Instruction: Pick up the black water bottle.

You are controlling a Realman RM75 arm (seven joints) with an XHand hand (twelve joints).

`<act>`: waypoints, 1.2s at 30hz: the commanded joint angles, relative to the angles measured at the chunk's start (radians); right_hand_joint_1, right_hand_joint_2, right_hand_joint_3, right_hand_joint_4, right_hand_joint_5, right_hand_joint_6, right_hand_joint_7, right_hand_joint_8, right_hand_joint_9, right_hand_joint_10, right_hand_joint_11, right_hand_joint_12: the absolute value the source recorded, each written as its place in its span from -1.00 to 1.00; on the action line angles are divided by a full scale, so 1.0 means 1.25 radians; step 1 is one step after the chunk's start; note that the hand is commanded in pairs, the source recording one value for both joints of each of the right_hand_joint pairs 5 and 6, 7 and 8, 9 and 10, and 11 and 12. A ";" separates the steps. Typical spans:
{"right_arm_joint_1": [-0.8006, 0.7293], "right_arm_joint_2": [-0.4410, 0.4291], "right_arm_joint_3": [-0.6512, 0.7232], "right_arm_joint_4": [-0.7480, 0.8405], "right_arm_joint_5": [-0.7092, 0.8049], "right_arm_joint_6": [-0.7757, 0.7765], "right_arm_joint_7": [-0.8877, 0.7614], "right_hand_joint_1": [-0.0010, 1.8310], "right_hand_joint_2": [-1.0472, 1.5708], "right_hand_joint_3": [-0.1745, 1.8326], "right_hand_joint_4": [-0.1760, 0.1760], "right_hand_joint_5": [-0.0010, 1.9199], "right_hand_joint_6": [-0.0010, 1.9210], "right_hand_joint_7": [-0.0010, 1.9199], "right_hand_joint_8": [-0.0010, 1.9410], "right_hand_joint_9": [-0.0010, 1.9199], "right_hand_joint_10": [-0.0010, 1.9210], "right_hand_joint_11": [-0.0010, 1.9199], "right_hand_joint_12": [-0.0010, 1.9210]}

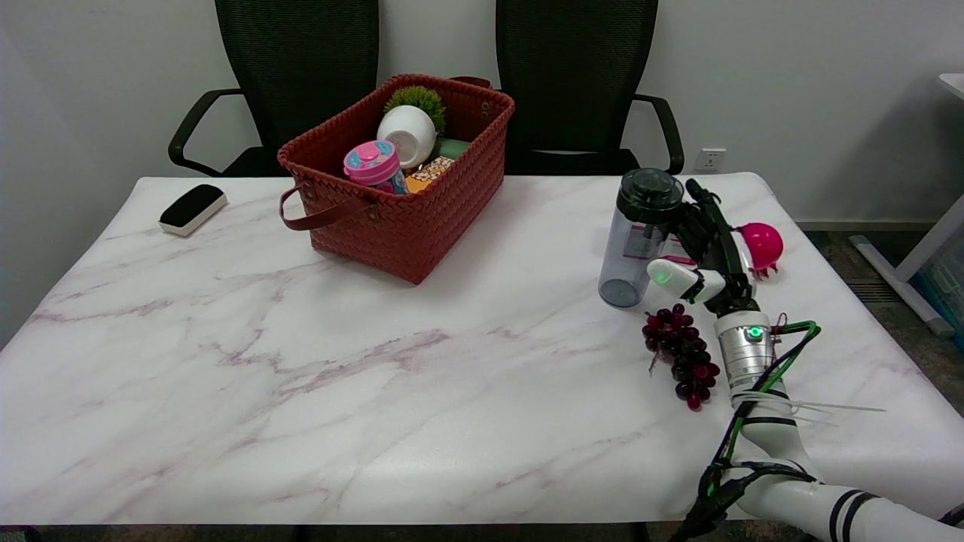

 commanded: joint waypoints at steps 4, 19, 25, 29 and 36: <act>0.046 -0.004 -0.006 -0.042 -0.016 -0.067 0.022 0.13 -0.41 -0.12 0.00 -0.82 -0.82 -0.59 -0.60 -0.58 -0.58 -0.60 -0.60; 0.064 -0.005 -0.018 -0.044 -0.016 -0.119 0.022 0.16 -0.44 -0.20 0.00 -0.82 -0.82 -0.60 -0.61 -0.59 -0.59 -0.62 -0.62; 0.067 -0.005 -0.018 -0.045 -0.016 -0.128 0.022 0.21 -0.42 -0.29 0.00 -0.82 -0.82 -0.60 -0.61 -0.60 -0.60 -0.63 -0.63; 0.067 -0.005 -0.016 -0.050 -0.016 -0.128 0.022 0.25 -0.38 -0.34 0.00 -0.81 -0.81 -0.60 -0.61 -0.60 -0.60 -0.63 -0.63; 0.065 -0.006 -0.013 -0.059 -0.010 -0.128 0.022 0.30 -0.32 -0.38 0.00 -0.80 -0.80 -0.58 -0.59 -0.59 -0.59 -0.65 -0.65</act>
